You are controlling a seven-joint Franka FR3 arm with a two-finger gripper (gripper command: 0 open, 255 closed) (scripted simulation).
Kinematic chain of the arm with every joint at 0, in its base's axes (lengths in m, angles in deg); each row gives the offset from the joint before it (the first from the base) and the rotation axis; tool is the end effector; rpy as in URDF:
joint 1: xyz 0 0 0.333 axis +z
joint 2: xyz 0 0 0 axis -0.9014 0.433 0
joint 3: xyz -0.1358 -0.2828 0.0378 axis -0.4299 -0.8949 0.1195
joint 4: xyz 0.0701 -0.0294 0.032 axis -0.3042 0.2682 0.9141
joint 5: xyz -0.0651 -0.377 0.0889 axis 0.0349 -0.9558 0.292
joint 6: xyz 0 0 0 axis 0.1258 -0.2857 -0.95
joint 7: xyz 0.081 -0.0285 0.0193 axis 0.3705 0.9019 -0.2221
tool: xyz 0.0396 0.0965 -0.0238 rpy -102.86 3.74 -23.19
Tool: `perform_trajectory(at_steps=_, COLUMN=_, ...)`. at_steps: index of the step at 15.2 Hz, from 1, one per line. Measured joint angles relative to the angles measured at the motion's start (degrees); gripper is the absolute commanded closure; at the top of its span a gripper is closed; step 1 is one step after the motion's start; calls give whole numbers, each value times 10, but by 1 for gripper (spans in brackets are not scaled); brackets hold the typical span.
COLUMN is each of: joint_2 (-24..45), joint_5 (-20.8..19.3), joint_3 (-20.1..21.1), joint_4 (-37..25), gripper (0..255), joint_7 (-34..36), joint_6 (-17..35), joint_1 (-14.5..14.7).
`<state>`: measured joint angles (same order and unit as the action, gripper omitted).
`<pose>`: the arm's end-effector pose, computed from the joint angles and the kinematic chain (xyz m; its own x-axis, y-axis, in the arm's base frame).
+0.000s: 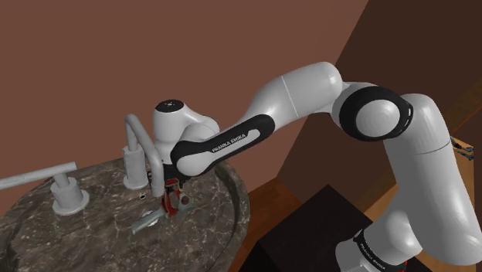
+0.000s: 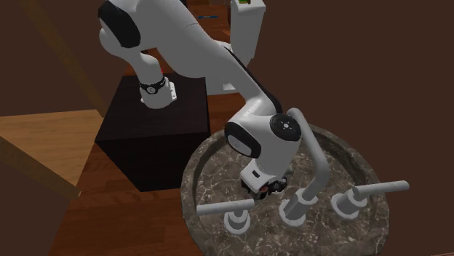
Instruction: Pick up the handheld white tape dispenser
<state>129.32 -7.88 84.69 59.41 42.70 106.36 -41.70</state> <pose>0.5598 0.4230 0.1882 0.9781 -0.2083 0.0006 -0.2083 -0.9776 0.0317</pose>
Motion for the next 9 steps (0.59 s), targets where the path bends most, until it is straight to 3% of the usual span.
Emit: perform_trajectory(at_steps=9, joint_2=-44, joint_5=13, joint_3=12, joint_4=7, gripper=255, joint_7=-7, joint_6=-37, joint_1=-8)
